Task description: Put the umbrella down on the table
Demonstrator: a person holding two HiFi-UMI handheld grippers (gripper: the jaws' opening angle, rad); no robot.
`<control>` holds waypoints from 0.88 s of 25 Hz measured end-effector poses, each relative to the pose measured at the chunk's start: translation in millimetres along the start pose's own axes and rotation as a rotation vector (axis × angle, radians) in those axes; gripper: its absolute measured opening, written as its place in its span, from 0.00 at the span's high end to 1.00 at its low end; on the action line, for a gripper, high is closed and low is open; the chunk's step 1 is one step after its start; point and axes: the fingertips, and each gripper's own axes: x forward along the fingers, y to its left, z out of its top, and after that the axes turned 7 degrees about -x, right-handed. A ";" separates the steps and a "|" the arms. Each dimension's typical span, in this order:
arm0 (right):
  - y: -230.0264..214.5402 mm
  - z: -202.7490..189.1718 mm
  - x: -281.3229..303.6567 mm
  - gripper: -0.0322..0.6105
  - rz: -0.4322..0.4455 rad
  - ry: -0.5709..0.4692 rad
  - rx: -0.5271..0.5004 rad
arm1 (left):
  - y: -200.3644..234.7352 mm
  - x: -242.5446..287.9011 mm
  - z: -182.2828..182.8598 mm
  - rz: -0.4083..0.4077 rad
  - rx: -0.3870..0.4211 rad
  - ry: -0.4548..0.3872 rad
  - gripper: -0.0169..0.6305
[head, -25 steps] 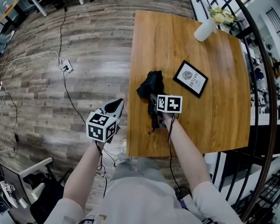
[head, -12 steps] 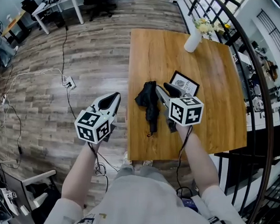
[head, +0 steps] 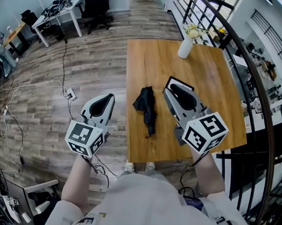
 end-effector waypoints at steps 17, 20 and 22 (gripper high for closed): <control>47.9 40.4 -119.4 0.91 -0.049 -0.102 -0.092 | -82.7 -70.7 63.9 -0.035 0.156 -0.118 0.95; 56.8 40.9 -130.1 0.91 -0.036 -0.108 -0.112 | -93.0 -77.1 57.6 -0.044 0.155 -0.096 0.95; 57.6 38.5 -135.7 0.91 -0.044 -0.100 -0.141 | -99.8 -80.2 53.5 -0.051 0.147 -0.082 0.95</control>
